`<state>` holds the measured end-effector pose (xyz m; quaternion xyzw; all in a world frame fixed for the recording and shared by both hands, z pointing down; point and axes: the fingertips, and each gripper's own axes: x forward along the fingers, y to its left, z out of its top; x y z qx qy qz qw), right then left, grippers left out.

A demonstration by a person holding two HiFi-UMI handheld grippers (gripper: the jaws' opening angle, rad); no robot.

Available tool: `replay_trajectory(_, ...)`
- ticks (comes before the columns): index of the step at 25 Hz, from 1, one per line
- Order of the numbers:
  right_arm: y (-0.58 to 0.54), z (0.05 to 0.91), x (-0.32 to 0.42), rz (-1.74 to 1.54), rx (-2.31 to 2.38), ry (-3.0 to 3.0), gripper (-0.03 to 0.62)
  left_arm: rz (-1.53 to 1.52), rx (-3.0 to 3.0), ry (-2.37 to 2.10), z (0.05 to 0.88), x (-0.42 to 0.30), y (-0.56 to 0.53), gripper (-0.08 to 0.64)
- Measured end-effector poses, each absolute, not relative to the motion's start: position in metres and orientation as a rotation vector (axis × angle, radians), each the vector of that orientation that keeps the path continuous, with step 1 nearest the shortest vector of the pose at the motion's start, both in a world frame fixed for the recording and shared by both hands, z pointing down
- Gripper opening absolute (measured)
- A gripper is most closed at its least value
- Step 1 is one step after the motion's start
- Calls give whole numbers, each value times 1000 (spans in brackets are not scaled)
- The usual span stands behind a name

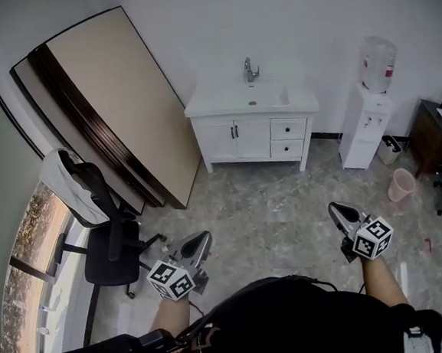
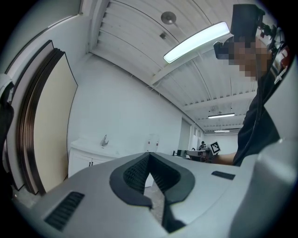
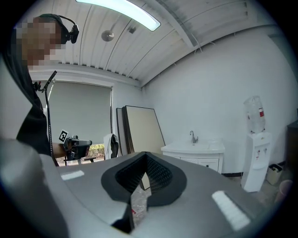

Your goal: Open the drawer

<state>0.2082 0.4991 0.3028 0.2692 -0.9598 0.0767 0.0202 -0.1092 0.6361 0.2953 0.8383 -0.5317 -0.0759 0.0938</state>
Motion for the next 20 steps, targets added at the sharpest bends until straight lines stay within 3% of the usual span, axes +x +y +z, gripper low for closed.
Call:
replay_trajectory(11,450,316,194,247,935,-2924,0,-220,2520,-1481,307,-133,561,-6)
replay_trajectory(20,407,283,108,195,1071,-2890,1,-248,2609,-1378,283,-233,491,-6)
